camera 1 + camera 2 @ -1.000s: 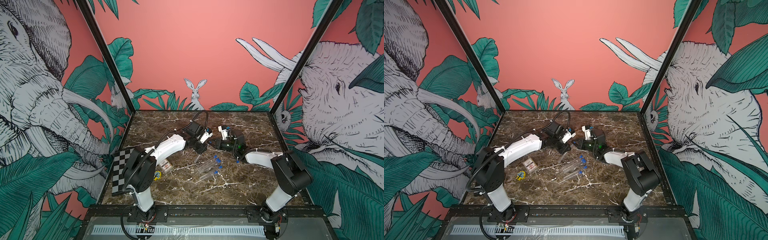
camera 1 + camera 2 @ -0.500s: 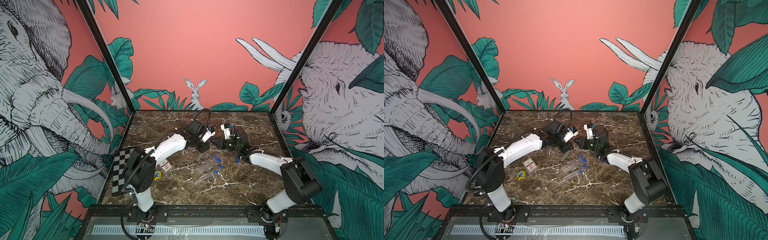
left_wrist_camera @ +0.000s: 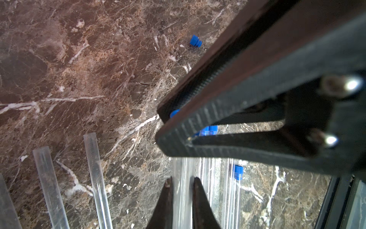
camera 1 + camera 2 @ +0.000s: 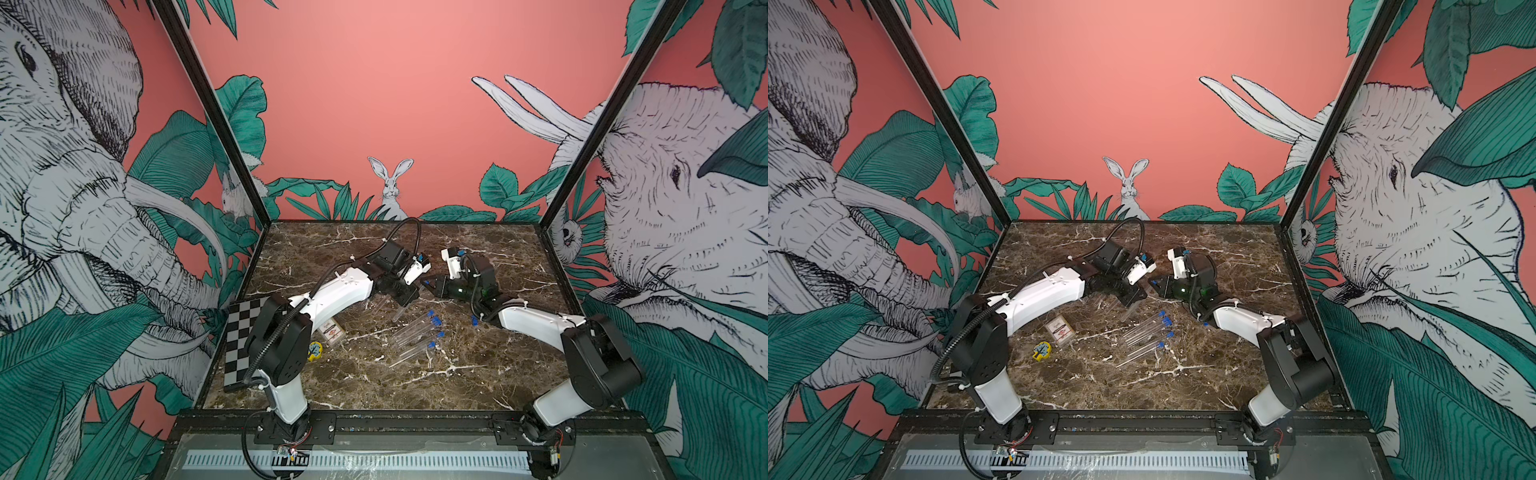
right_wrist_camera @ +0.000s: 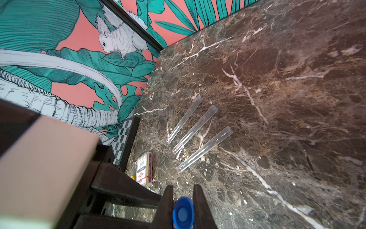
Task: Remove stoppers from test tubes
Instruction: Open the stopper on the test tube.
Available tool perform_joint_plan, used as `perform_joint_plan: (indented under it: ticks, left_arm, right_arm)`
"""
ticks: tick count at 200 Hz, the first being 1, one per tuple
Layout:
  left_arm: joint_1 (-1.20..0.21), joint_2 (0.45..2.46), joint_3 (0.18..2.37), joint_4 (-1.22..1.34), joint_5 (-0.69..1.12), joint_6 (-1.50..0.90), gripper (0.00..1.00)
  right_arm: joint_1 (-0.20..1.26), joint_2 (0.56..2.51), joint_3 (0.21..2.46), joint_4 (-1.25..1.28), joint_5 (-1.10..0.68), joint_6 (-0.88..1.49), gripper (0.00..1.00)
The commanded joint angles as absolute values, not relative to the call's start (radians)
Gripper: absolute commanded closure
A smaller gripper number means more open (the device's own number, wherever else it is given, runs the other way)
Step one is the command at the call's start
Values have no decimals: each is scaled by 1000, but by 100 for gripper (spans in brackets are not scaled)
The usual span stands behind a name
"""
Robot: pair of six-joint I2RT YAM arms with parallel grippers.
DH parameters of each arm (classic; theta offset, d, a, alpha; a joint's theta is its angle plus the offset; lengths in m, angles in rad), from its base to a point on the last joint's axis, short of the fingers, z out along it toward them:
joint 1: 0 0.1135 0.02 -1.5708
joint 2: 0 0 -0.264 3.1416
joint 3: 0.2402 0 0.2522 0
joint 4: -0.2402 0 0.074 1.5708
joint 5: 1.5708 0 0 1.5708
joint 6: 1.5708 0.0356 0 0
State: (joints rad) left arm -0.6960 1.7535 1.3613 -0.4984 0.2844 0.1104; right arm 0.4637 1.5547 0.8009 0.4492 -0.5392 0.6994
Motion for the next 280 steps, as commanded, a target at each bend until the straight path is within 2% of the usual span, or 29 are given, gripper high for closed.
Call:
perform_joint_plan:
  ticks: [1,38,61,85,174,206,233,280]
  left_arm:
    - [-659,1741,1350,-640,159,107,100]
    - [-660,1740,1343,-633,158,107,100]
    - [-658,1741,1341,-634,156,107,100]
    - [-659,1743,1341,-633,153,110,100]
    - [-659,1740,1338,-633,162,109,100]
    - [-658,1743,1338,-634,163,115,100]
    - [-658,1743,1338,-635,160,122,100]
    - [-658,1740,1332,-638,163,120,100]
  right_arm:
    - [409,1539,775,649,-514,789,93]
    - [397,1536,765,675,-519,791,93]
    - [397,1508,791,519,-497,710,93]
    - [397,1487,794,478,-481,677,93]
    - [396,1521,759,701,-532,807,89]
    - [396,1514,765,676,-525,785,89]
    - [399,1483,812,462,-495,677,89]
    - [397,1480,793,536,-498,721,89]
